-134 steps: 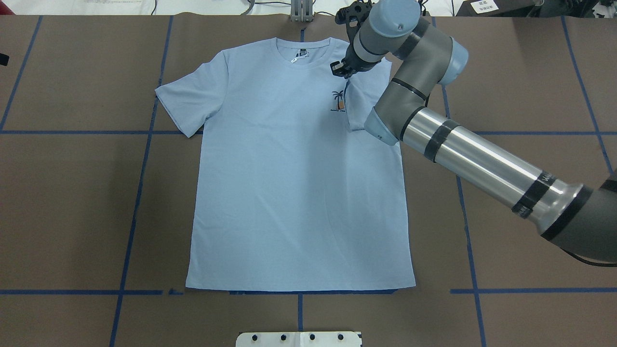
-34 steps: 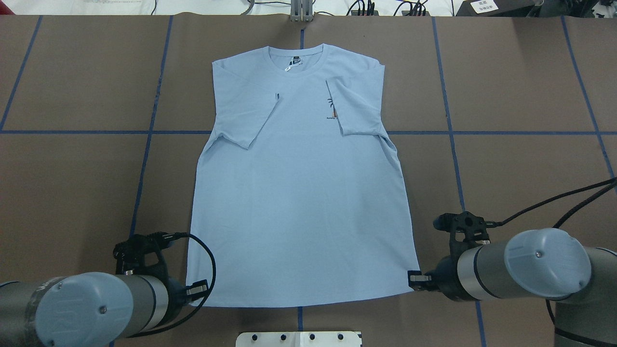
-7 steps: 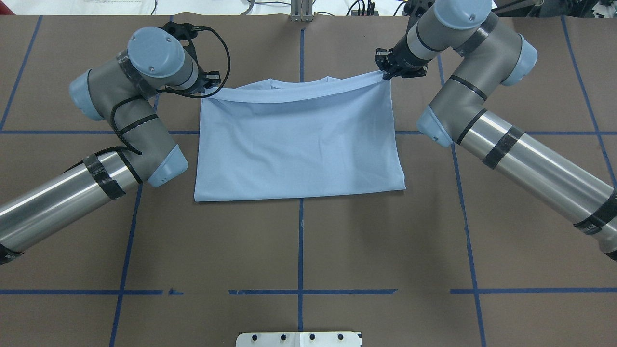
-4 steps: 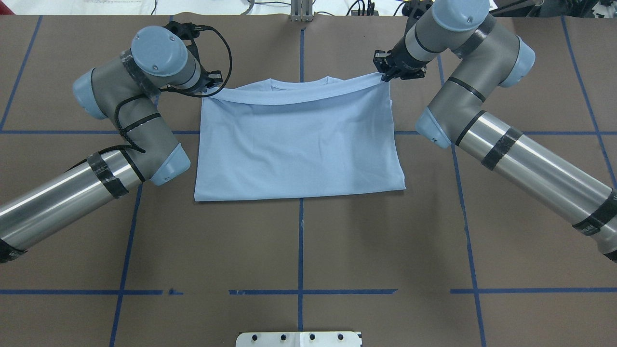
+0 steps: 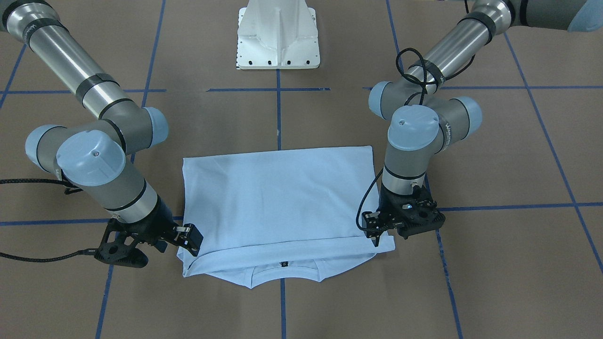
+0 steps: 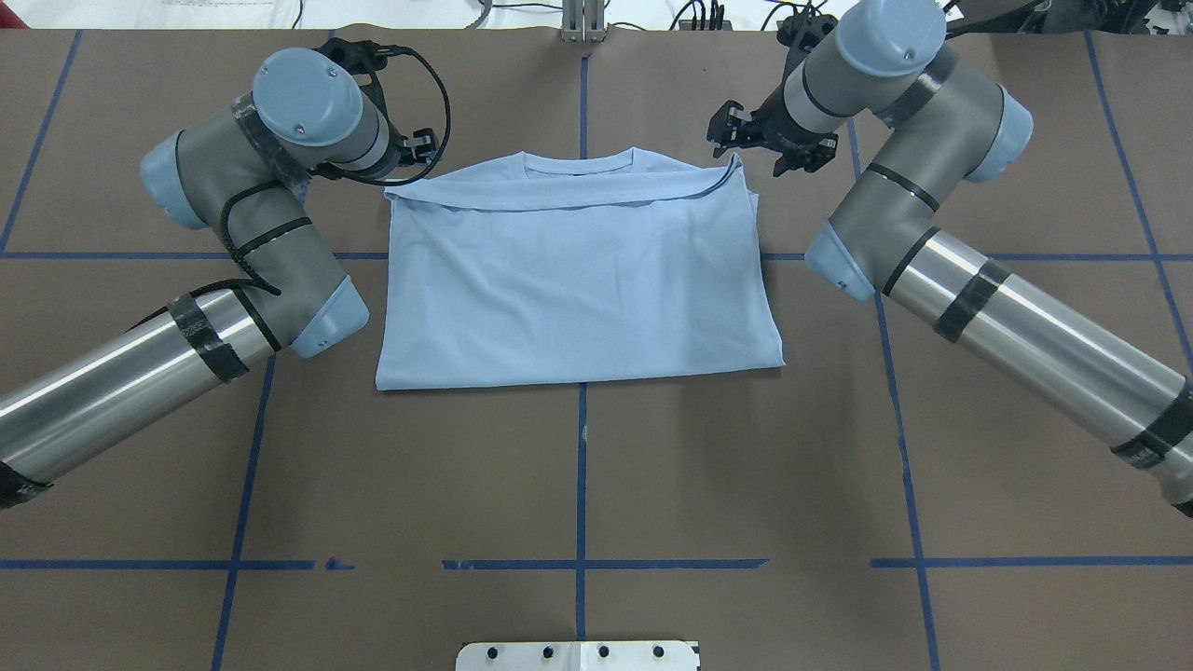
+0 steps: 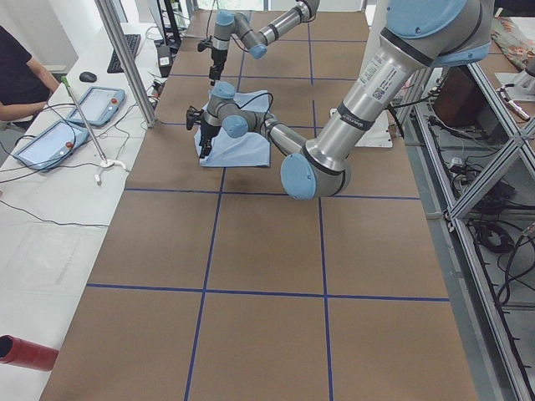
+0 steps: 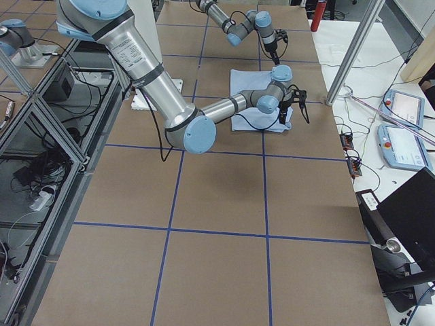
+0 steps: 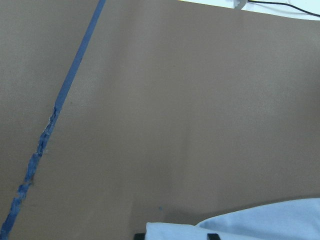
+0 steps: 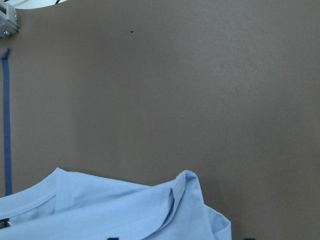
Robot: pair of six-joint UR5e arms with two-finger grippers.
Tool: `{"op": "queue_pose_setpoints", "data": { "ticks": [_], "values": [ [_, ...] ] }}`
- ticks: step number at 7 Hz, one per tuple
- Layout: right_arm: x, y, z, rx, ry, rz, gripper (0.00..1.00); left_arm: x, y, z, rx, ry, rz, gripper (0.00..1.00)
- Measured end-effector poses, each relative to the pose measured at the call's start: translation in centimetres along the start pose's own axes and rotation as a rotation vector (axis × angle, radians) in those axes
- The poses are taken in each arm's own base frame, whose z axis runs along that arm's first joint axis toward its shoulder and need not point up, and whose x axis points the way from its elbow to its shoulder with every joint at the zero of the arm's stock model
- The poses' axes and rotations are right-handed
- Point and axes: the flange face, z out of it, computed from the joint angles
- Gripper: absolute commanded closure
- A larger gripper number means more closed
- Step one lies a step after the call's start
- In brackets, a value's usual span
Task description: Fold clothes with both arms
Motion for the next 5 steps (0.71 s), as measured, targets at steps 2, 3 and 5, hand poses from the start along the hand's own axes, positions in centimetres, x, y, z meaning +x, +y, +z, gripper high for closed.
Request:
{"op": "queue_pose_setpoints", "data": {
  "ticks": [2,3,5],
  "values": [
    [1.8,8.4,-1.1,-0.052,-0.06,-0.03,0.02,0.2,0.0,-0.5,0.003,0.009,-0.033,0.0],
    [3.8,12.4,-1.2,-0.072,-0.057,-0.03,0.02,0.4,0.0,-1.2,0.008,0.02,-0.044,0.0],
    [6.7,17.3,-0.6,-0.089,-0.026,-0.041,0.18,0.7,0.1,-2.0,0.011,0.035,-0.054,0.0]
  ]
}}
